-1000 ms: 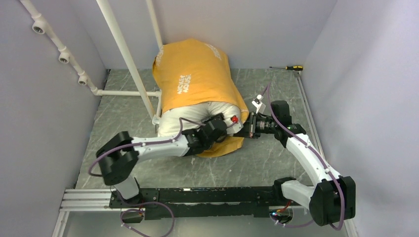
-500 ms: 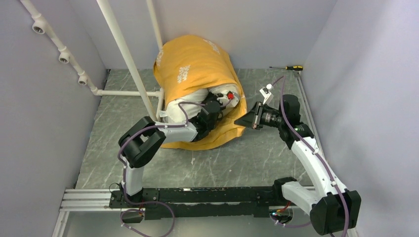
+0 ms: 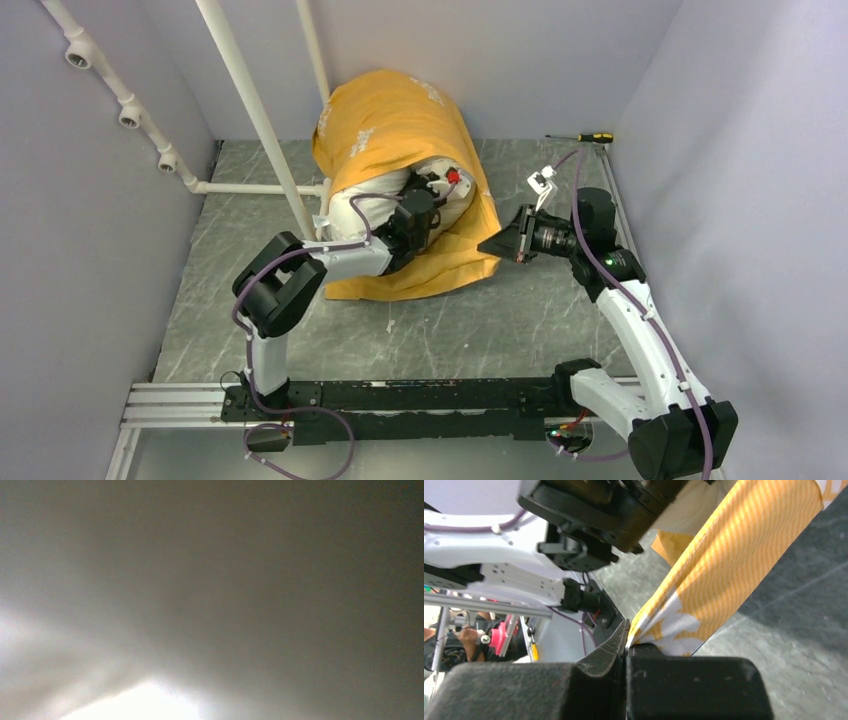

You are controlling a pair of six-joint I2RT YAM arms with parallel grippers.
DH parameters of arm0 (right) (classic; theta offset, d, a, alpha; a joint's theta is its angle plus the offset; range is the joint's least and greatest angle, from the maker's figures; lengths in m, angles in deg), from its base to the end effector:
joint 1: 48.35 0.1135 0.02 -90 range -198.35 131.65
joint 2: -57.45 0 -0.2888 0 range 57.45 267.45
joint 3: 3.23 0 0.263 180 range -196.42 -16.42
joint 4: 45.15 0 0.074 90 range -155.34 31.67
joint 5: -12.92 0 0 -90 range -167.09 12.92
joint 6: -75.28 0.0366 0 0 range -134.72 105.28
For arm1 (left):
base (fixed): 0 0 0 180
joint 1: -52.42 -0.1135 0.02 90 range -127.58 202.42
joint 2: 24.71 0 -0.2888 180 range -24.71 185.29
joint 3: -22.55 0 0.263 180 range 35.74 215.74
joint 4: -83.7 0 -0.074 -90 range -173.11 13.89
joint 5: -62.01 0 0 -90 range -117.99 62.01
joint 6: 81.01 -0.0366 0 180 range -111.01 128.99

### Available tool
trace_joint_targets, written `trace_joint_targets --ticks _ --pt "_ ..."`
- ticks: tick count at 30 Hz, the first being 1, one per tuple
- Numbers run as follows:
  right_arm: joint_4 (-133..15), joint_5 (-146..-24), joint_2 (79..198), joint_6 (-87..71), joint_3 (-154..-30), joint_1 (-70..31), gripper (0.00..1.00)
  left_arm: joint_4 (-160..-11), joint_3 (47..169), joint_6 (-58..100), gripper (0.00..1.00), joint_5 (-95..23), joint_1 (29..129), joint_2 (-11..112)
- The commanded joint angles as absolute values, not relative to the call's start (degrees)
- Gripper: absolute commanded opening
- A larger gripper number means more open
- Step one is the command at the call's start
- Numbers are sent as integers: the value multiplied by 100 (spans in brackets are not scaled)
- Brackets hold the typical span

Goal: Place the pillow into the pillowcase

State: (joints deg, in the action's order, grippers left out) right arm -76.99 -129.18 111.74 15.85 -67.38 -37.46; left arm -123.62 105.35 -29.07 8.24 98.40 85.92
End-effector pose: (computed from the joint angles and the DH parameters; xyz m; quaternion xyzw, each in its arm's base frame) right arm 0.1910 0.0661 0.3569 -0.1148 0.7758 0.5183 0.3411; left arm 0.3337 -0.3142 0.2601 0.2893 0.6480 0.1741 0.6827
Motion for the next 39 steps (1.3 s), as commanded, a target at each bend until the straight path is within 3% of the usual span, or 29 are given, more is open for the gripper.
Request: trace_joint_targets --ticks 1,7,9,11,13,15,17,26,33,36,39 --pt "-9098 -14476 10764 718 -7395 -3467 0 -10897 9971 -2037 0 753 9217 8645" --pt "-9706 -13230 10830 747 -7316 -3473 0 -9185 9431 -355 0 257 9694 7999" --pt "-9814 -12852 10801 845 -7213 -3473 7 -8682 9401 90 0 189 9735 7894" --pt "-10163 -12371 10844 788 -7192 -3475 30 -8449 9343 351 0 147 9738 7830" --pt "-10639 -11388 10863 711 -7284 -3473 60 -8430 9361 390 0 177 9728 7828" --pt "-10970 -10582 10800 595 -7418 -3473 78 -8327 9555 302 0 268 9722 7865" --pt "-11009 -10226 10719 531 -7448 -3473 88 -8043 9829 225 0 328 9696 7878" --pt "-9690 -9941 10990 1353 -5880 -3520 100 -7343 11015 86 0 -368 9123 7960" --pt "-5865 -11252 11393 3680 -3983 -3480 100 -7313 11371 17 0 -515 8989 8085" --pt "-4274 -11286 11922 4389 -3598 -3275 100 -7333 11391 26 0 -576 8960 8068" --pt "-3601 -10967 12673 4592 -3727 -2864 99 -7350 11388 33 0 -582 8928 8045"
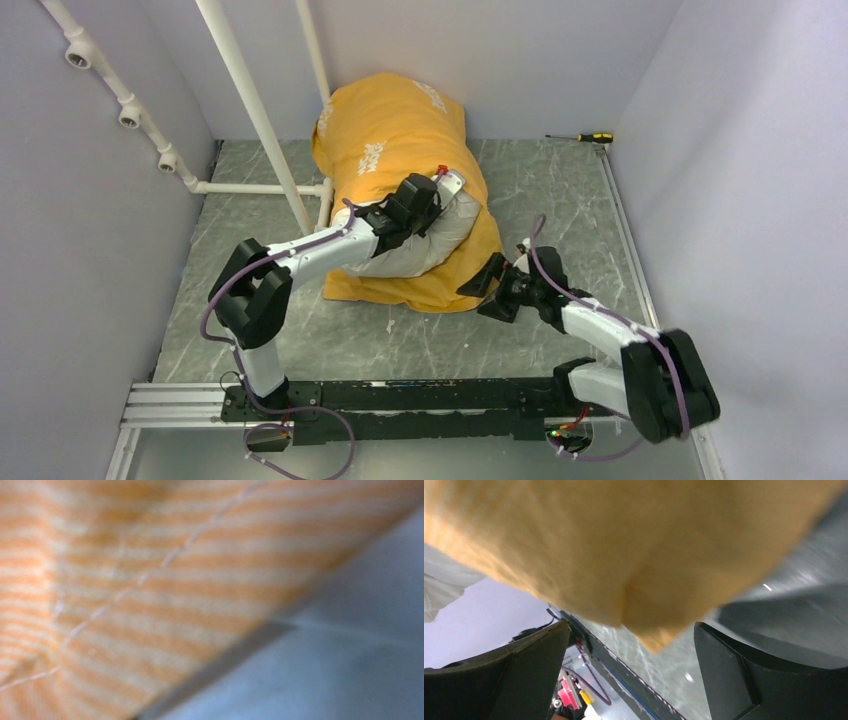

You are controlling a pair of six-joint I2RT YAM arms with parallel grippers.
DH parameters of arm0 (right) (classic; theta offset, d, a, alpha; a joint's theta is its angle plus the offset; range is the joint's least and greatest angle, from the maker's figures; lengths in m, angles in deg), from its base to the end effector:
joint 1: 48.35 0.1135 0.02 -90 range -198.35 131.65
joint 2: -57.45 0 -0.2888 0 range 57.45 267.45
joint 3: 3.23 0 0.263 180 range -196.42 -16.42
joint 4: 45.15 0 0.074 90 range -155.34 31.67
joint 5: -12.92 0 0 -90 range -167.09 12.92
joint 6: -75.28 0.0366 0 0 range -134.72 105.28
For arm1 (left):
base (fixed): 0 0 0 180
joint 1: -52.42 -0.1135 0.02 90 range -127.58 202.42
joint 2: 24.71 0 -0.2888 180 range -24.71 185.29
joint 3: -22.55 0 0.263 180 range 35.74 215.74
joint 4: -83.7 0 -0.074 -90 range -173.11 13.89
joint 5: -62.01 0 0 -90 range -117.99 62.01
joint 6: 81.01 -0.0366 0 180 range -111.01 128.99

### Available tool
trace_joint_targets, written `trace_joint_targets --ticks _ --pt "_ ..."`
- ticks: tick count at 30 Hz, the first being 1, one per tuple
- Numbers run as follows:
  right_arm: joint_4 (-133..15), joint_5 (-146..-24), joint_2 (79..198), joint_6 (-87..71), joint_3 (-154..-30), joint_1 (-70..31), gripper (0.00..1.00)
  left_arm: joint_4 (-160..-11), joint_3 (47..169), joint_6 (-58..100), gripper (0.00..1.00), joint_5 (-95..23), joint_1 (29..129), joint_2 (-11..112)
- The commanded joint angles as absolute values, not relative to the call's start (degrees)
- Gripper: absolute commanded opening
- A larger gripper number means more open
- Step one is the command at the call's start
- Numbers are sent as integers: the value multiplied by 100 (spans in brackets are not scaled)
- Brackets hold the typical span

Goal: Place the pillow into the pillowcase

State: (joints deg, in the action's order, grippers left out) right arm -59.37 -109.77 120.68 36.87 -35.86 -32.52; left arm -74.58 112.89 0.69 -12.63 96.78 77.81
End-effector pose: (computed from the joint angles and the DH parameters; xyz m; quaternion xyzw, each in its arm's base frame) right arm 0.1780 0.0710 0.1636 0.1691 0.8764 0.4207 0.1624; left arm 0.3145 -0.2940 0.2790 0.3316 0.8118 -0.0321 0.4796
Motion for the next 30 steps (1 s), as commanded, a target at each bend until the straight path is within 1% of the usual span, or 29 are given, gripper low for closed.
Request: trace_joint_targets --ticks 1,3,5,6,8,9,11,14,18,21,23,25,30 --pt "-3334 -10828 12929 4698 -3733 -2692 98 -7343 11396 44 0 -609 8912 8029" --pt "-2711 -10526 13455 4952 -3740 -2453 92 -7332 11409 99 0 -683 8876 8008" --pt "-2207 -10188 13914 5163 -3748 -2318 77 -7358 11406 115 0 -753 8859 7973" --pt "-1928 -10126 14130 5267 -3754 -2289 64 -7369 11412 125 0 -776 8858 7959" --pt "-992 -10157 14419 5521 -3667 -2286 19 -7408 11399 133 0 -824 8846 7932" --pt "-790 -10151 14443 5661 -3656 -2286 1 -7451 11385 131 0 -817 8846 7923" --pt "-687 -10369 14281 5743 -3722 -2287 0 -7523 11368 97 0 -794 8829 7918" --pt "-1204 -10763 13355 5795 -3877 -2286 0 -7575 11422 -34 0 -672 8796 7958" --pt "-3097 -11088 11749 5571 -4333 -2301 0 -7726 11565 -194 0 -458 8751 8041" --pt "-4279 -11475 10926 5322 -4712 -2456 0 -7822 11752 -402 0 -264 8748 8203" --pt "-4571 -11846 10605 5435 -4816 -2614 0 -7978 11838 -549 0 -103 8745 8299" --pt "-4521 -12150 10387 5643 -4915 -2698 0 -8190 11855 -686 0 -7 8756 8408" --pt "-4360 -12543 10393 5866 -5742 -2709 0 -8876 11825 -1291 0 600 8939 9141"
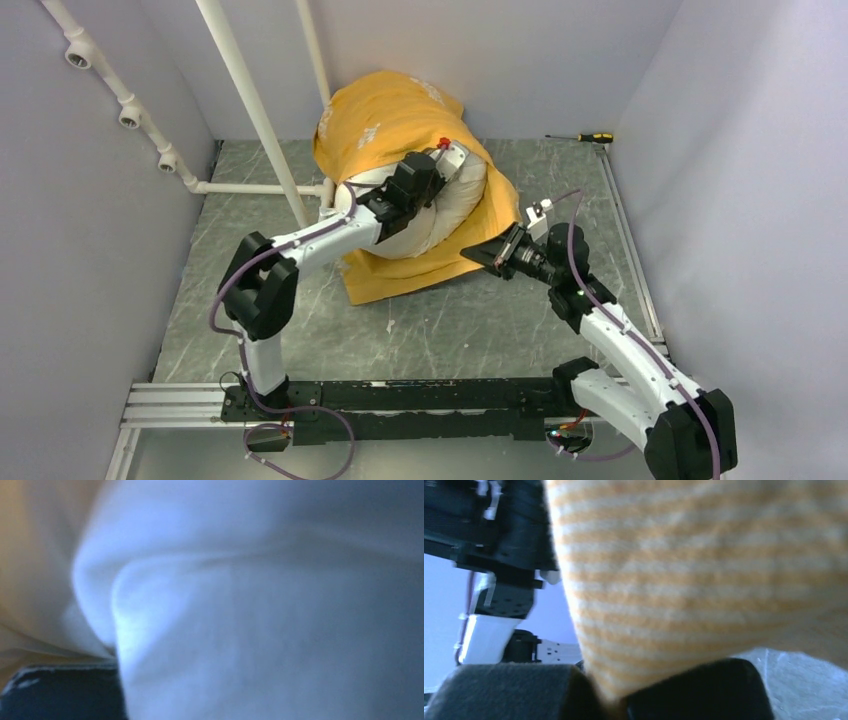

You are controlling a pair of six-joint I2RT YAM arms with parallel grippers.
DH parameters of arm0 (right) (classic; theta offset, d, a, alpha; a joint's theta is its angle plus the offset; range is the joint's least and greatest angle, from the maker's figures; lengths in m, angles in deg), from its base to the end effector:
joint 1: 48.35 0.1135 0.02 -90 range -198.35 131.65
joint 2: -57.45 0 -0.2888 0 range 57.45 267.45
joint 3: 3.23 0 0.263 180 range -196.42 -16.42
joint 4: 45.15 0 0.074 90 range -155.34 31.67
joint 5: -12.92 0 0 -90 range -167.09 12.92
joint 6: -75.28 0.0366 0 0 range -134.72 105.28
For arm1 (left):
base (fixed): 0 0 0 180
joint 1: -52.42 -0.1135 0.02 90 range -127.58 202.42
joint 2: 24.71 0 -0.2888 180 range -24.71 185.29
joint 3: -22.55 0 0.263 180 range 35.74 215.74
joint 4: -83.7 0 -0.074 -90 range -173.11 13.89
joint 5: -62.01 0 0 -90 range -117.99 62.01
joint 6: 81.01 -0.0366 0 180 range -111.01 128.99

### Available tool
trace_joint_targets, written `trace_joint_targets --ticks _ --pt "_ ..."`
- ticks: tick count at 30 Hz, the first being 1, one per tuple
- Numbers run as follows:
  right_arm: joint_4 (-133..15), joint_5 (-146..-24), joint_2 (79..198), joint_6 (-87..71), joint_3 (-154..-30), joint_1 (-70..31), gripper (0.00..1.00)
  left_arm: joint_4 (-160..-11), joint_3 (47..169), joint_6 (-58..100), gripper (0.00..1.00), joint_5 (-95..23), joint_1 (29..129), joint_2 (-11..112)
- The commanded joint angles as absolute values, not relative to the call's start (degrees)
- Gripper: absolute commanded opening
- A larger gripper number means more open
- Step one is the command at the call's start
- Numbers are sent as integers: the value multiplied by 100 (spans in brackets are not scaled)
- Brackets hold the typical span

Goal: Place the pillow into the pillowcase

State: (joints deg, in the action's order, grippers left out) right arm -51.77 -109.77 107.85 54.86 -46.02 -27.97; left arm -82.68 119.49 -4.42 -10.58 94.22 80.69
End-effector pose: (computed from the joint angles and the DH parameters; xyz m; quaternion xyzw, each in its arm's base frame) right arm 0.1789 0.0875 0.2754 0.1581 0.7605 0.5736 0.2598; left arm 0.3486 -0.2970 0.3123 0.3050 0.7657 -0.0137 0.5661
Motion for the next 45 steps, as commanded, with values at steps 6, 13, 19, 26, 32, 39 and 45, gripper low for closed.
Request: trace_joint_targets --ticks 6,13,19,26,32,39,45 --pt "-4279 -12950 10534 5969 -7042 -2744 0 -9621 11540 -1618 0 1080 8944 9987" --pt "-3831 -13303 10538 6314 -7869 -2747 0 -9844 11685 -1946 0 1183 8396 10345" --pt "-5213 -13315 10501 5109 -8177 -2759 0 -9518 11822 -1936 0 753 8237 10144" --pt "-7960 -12254 10631 3187 -7608 -2858 0 -7744 11607 -703 14 -678 8711 8765" --pt "-7907 -11834 10578 3166 -6101 -3030 0 -6117 11581 410 67 -2022 9090 7720" --pt "-7947 -11705 10429 3247 -5171 -3152 6 -5409 11139 1604 99 -2922 9414 6156" --pt "-7593 -11692 10304 3460 -4382 -3201 7 -4969 11246 2151 99 -4003 9417 5449"
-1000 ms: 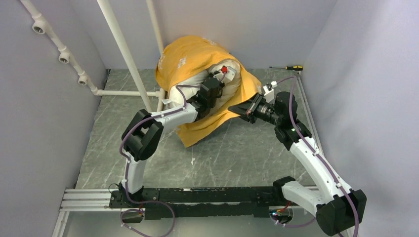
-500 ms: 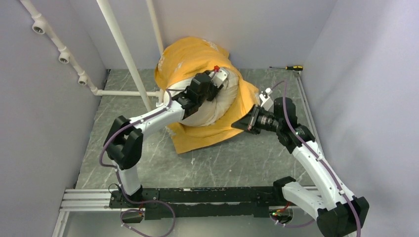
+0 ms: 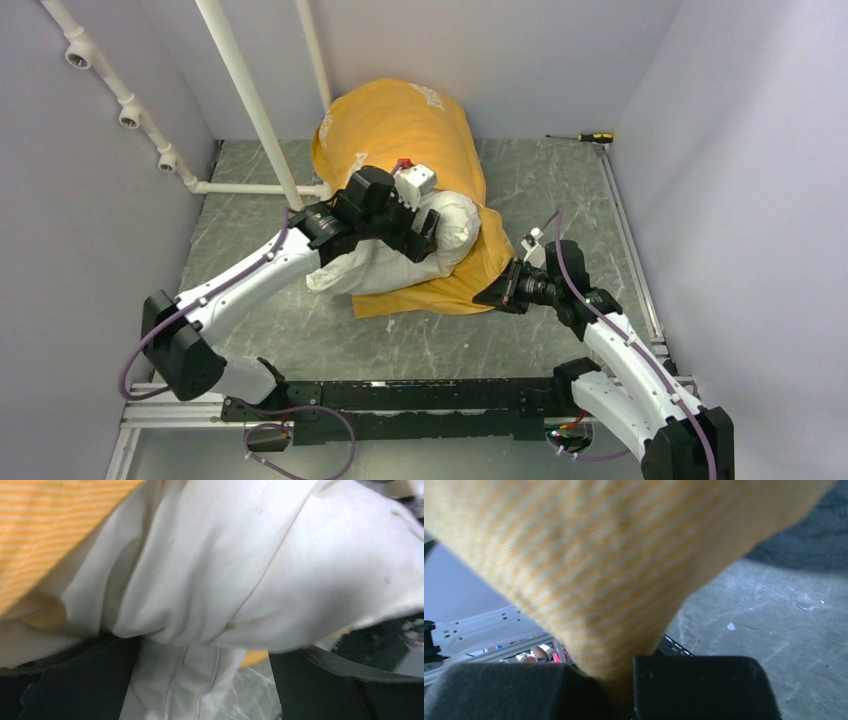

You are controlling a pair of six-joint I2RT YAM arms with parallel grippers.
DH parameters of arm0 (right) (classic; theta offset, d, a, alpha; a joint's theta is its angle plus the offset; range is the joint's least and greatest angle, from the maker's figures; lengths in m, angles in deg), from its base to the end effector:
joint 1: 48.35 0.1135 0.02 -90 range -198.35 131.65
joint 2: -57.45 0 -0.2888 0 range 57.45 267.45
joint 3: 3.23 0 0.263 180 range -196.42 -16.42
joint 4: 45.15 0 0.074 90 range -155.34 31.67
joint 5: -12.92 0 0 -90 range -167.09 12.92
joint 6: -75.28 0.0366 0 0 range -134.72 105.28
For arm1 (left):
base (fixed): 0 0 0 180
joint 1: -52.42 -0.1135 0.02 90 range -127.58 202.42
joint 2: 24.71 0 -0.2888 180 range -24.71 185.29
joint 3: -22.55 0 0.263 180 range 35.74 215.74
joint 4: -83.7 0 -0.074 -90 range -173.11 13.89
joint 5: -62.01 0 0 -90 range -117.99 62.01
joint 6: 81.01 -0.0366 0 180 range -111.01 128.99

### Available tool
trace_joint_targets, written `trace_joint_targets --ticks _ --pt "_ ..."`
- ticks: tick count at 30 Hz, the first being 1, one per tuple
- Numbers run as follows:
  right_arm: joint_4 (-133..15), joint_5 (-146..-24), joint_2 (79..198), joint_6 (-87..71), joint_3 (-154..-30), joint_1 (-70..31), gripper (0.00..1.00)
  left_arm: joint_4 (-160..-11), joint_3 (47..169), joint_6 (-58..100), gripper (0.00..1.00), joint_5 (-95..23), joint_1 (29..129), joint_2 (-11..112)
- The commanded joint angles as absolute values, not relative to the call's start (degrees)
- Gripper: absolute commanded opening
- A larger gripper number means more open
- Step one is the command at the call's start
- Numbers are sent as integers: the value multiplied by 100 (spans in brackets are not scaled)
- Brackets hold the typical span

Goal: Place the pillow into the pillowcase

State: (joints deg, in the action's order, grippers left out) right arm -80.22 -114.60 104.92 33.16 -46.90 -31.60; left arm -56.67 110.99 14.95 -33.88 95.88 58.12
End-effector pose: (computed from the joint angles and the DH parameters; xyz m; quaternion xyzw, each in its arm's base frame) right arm 0.1539 0.0696 0.2442 0.0955 0.8601 0.4636 0.1902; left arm 0.2422 -0.2347 0.3640 0.3063 0.8273 -0.2371 0.4068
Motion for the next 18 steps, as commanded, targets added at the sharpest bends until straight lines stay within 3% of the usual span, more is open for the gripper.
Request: trace_joint_targets --ticks 1,3,5,6,8,11,18 --pt "-7519 -11686 10308 3468 -4299 -3208 11 -4883 11306 2204 99 -4161 9417 5418" --pt "-7687 -11600 10338 3394 -4244 -3218 23 -4805 11417 2303 99 -4311 9416 5418" --pt "-8272 -11277 10303 3111 -4425 -3225 55 -4804 11478 2408 99 -4114 9416 5427" --pt "-8650 -10998 10222 2930 -4684 -3231 65 -4804 11509 2440 98 -4075 9415 5426" --pt "-9556 -10191 10042 2391 -5266 -3228 77 -4984 11503 2537 98 -4137 9419 5423" --pt "-10564 -9293 9816 1910 -6129 -3218 83 -5146 11574 2531 98 -4281 9566 5551" --pt "-11331 -8734 9930 1312 -6904 -3218 83 -5556 11852 1901 98 -3652 10543 5957"
